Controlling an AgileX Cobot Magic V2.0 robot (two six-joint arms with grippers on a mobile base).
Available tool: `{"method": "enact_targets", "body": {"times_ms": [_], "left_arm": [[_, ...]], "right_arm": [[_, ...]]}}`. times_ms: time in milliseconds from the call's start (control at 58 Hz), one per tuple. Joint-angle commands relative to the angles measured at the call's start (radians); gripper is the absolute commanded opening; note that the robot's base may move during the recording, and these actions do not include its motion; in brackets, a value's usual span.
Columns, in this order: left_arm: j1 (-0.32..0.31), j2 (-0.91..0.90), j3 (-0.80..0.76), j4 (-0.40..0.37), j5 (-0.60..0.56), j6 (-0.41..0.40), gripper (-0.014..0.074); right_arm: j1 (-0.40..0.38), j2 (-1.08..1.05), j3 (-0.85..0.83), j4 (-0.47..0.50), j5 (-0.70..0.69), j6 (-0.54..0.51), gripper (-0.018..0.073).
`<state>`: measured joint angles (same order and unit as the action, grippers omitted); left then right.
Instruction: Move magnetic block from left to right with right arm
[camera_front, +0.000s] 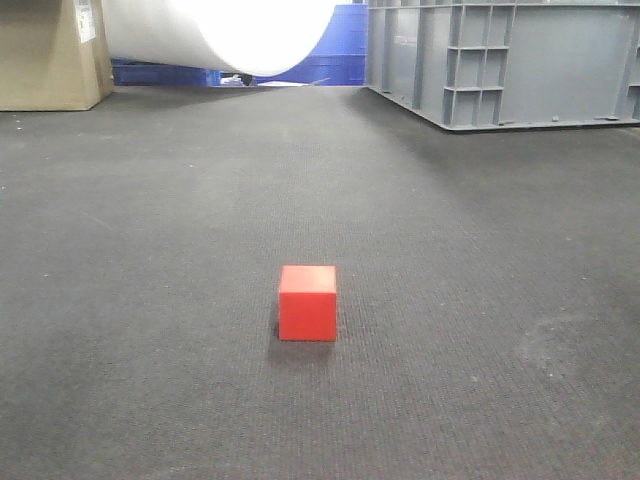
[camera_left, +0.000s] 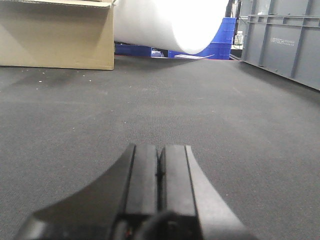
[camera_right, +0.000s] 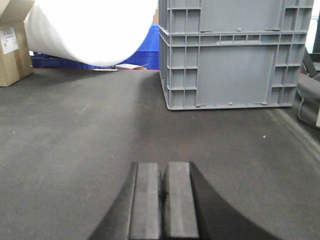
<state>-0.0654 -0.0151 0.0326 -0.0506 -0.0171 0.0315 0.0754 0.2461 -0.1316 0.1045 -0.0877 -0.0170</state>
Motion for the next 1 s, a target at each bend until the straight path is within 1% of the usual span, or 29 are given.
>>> {"method": "enact_targets", "body": {"times_ms": [0, 155, 276, 345, 465, 689, 982], "left_arm": [[-0.005, -0.008, 0.009, -0.007, -0.083, -0.009, -0.0117], [-0.005, -0.008, 0.009, -0.007, -0.083, -0.009, -0.0117], [-0.005, -0.008, 0.009, -0.007, -0.083, -0.009, -0.0117], [-0.005, -0.008, 0.009, -0.007, -0.083, -0.009, -0.0117], [-0.005, -0.008, 0.009, -0.007, -0.085, -0.009, -0.0117], [-0.005, -0.008, 0.009, -0.007, -0.085, -0.009, -0.0117], [-0.005, -0.008, 0.009, -0.007, -0.085, -0.009, -0.0117]], "right_arm": [[-0.03, -0.034, 0.016, -0.002, -0.089, -0.009, 0.0055], [-0.063, -0.164, 0.098, -0.002, -0.084, -0.009, 0.0055], [-0.065, -0.241, 0.163, -0.004, -0.075, -0.009, 0.0055], [-0.066, -0.279, 0.162, -0.022, -0.018, -0.009, 0.0055], [-0.066, -0.278, 0.162, -0.058, -0.016, -0.009, 0.0055], [-0.066, -0.278, 0.162, -0.057, -0.059, -0.009, 0.0055], [-0.066, -0.278, 0.162, -0.057, -0.058, -0.009, 0.0055]]}}
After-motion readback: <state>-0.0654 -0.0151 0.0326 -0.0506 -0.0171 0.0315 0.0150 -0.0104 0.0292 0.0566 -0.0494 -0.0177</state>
